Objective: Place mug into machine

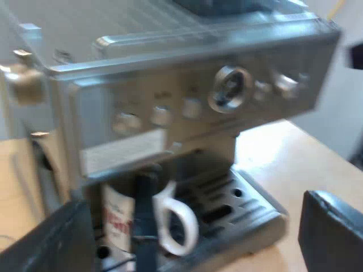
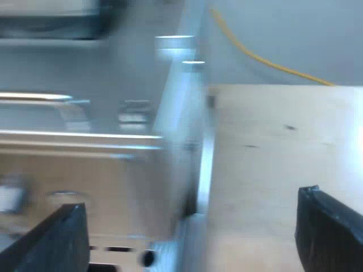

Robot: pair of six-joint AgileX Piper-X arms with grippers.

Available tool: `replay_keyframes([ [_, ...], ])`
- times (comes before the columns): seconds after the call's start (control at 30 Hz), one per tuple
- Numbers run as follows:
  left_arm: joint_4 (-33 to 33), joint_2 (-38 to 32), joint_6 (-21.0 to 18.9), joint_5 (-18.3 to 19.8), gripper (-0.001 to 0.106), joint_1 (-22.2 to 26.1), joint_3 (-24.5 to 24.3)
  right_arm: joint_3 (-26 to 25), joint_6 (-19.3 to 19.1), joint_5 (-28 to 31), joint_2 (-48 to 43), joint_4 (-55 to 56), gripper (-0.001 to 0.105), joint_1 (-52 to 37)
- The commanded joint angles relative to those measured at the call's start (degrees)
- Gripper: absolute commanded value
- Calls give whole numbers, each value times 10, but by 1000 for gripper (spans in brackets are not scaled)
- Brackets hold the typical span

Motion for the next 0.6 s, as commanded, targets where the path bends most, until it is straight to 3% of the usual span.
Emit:
replay_keyframes([
  [0.03, -10, 8, -6, 8, 81, 21, -15, -6, -2, -3, -20, 26, 77, -29],
  [0.27, 8, 7, -6, 43, 81, 63, -21, -6, -32, -13, -74, 64, 77, -114],
  [0.37, 29, 3, -3, 43, 81, 63, -21, -6, -57, -73, -109, 70, 77, -170],
  [0.6, 39, -27, 3, 43, 81, 63, -21, -6, -109, -139, -161, 103, 77, -265],
])
